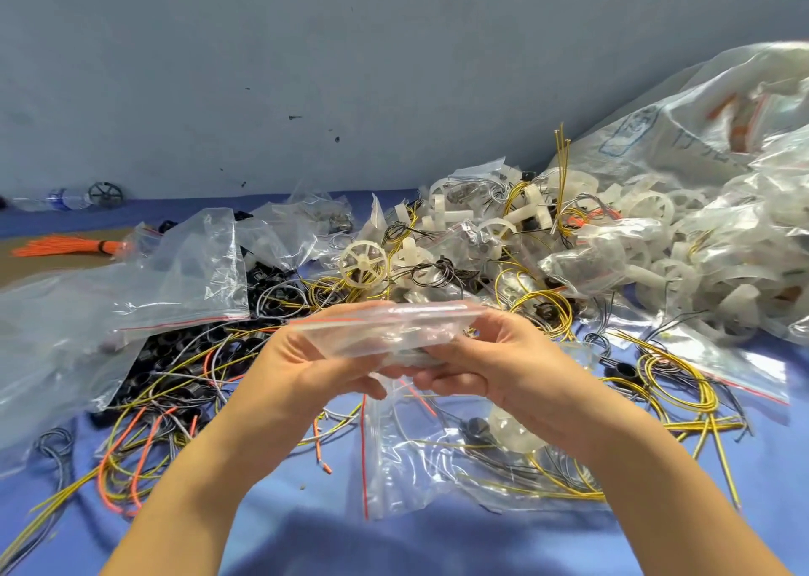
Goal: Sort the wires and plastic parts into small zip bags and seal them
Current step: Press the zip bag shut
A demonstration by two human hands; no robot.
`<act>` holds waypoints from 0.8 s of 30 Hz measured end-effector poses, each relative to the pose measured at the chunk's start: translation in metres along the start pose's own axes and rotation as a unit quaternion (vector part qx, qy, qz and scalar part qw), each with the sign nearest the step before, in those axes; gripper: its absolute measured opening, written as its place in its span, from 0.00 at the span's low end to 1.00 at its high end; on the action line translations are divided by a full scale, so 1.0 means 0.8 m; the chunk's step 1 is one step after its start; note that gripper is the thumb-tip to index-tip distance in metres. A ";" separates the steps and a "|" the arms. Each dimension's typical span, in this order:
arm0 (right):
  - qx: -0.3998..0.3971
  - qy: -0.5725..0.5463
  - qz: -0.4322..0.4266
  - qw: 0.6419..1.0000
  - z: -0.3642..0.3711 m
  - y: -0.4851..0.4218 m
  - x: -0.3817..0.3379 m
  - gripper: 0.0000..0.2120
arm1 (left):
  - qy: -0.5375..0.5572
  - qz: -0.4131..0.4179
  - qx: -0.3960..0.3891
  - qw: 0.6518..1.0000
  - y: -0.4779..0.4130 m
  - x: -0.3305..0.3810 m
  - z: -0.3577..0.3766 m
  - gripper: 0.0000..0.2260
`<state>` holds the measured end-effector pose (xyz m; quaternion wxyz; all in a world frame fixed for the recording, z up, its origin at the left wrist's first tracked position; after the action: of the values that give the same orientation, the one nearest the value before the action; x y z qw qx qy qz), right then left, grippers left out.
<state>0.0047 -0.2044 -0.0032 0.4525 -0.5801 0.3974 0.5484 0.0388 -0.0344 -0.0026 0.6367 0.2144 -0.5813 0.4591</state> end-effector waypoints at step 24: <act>-0.006 0.037 0.039 0.999 0.079 -0.041 0.014 0.13 | 0.071 -0.080 0.070 0.992 0.060 0.003 -0.073 0.15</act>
<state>0.0194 -0.1346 -0.0112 0.4123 -0.5866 0.4332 0.5461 0.0303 0.0366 -0.0259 0.6945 0.2712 -0.4818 0.4604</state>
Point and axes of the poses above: each hand's wrist, its own y-axis away from the middle knuckle, its own z-axis out of the palm, x = y × z, the point moved 5 cm from there along -y, towards the middle knuckle, and after that the axes turned 12 degrees about y, right-handed, at the moved point
